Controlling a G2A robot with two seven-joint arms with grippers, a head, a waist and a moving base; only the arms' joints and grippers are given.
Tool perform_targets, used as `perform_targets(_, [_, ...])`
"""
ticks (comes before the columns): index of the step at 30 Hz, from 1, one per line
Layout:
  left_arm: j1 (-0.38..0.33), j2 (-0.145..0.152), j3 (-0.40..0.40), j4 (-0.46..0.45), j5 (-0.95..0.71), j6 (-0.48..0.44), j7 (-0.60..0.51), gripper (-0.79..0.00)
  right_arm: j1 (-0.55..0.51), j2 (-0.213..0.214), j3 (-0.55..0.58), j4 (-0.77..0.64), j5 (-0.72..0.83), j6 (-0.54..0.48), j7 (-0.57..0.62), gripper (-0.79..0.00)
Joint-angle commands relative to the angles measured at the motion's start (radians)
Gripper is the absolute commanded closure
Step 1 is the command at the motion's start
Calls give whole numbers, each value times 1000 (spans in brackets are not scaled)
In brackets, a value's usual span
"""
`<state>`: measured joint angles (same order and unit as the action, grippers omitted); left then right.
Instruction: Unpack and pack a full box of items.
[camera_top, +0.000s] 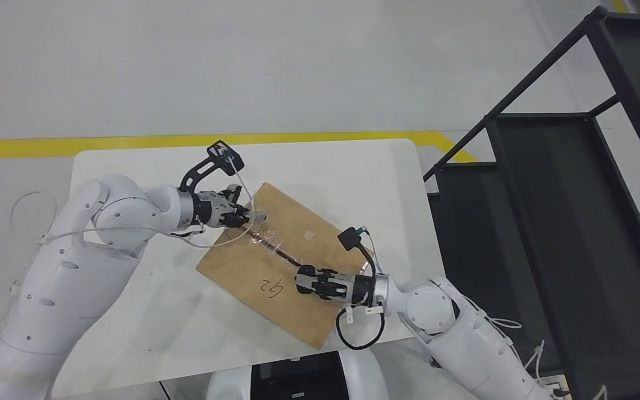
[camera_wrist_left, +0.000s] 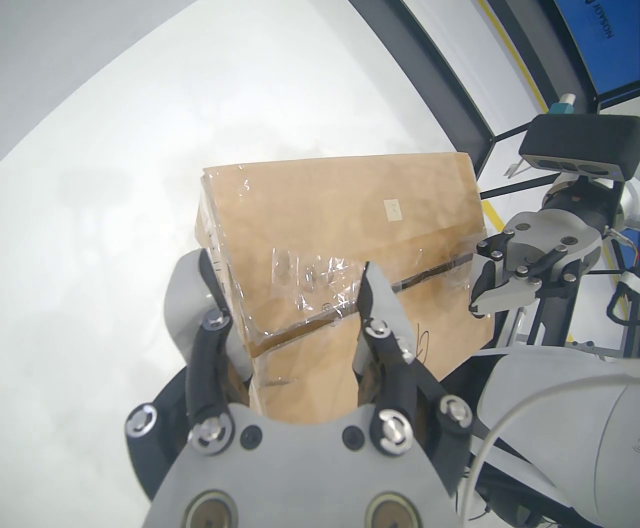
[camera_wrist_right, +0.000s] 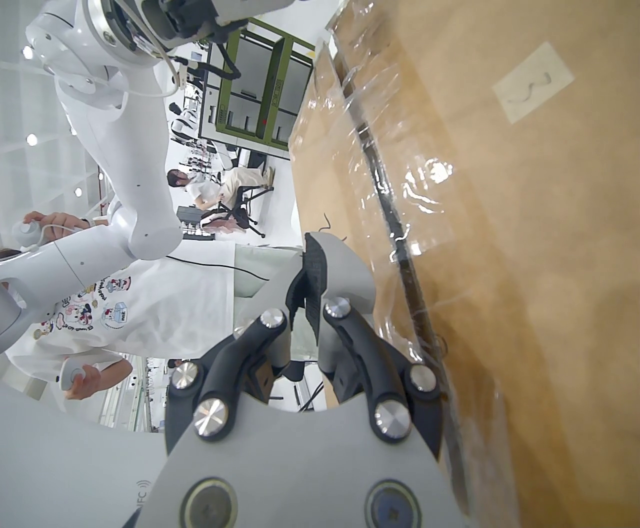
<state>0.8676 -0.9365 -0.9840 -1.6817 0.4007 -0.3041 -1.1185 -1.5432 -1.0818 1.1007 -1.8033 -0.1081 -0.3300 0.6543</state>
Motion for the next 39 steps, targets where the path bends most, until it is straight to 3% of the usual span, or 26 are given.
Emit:
perform_targets(1, [-1,-2,4,3,-31,-17,3,-785,1,0,-2,3,1,-3,-3,0])
perform_targets(12, [-7,-3,2,-2,-95,-72,-9,-785,39,-7,-40,30,-8,-9,-8,0])
perform_targets(13, [-6,-3,3,-1,-93,-73,-7,-754,45,-8,-44,31,-14,-9,-14,0])
perform_targets(14, [-6,-3,5,-1,-92,-73,-5,-600,51,-10,-47,28,-19,-15,-24,0])
perform_targets(15, [-6,-3,6,-3,-93,-75,-2,-354,57,-11,-52,25,-22,-21,-37,0])
perform_targets(18, [-4,-3,1,-5,-95,-76,15,0,79,-18,-73,10,-30,-38,-64,0])
perform_targets(24, [24,6,-48,-2,-104,-71,63,0,159,-42,-144,34,-19,-56,-112,0])
perform_targets(31, [129,34,-196,-5,-150,-67,161,0,246,-78,-217,131,0,-57,-215,0])
perform_targets(39, [252,60,-347,-21,-200,-82,216,0,292,-106,-257,203,-90,64,-343,0])
